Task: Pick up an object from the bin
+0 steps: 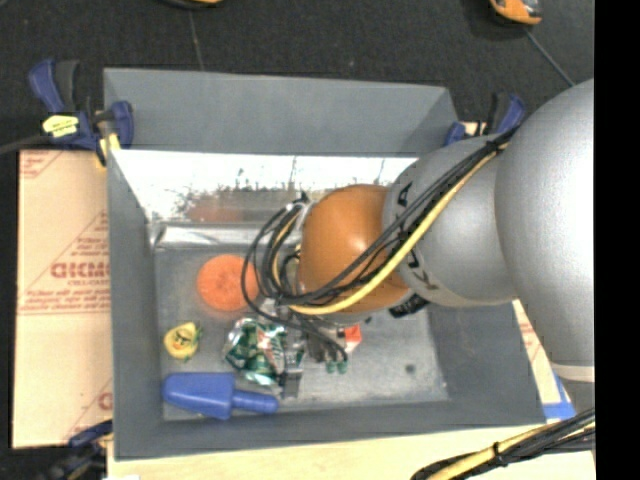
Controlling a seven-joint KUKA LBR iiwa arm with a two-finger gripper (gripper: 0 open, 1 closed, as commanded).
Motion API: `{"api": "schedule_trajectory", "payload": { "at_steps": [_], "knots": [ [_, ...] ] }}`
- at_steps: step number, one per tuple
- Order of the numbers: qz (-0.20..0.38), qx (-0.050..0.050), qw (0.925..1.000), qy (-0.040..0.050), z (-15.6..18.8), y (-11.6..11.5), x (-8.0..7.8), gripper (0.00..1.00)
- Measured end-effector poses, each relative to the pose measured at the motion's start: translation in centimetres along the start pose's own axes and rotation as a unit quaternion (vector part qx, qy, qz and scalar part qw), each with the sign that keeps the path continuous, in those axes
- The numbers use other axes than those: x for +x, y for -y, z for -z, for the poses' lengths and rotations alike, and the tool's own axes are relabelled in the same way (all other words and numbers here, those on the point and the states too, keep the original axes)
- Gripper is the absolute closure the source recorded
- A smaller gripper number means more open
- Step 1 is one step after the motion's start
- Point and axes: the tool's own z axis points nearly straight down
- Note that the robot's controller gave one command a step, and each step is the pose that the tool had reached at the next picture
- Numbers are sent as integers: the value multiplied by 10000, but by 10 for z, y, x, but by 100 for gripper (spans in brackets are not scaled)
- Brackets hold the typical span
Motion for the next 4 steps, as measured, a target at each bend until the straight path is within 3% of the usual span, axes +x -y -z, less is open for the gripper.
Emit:
{"api": "schedule_trajectory", "payload": {
  "at_steps": [1, 2, 3, 4],
  "knots": [
    [-139, -12, 9999, -17, -36, -1, 0, 0],
    [-513, -27, 9986, 77, -45, -6, 7, 0],
    [-271, -23, 9996, 49, -47, -1, -1, 100],
    [-274, -24, 9996, 49, -47, -1, -1, 100]
  ]
}}
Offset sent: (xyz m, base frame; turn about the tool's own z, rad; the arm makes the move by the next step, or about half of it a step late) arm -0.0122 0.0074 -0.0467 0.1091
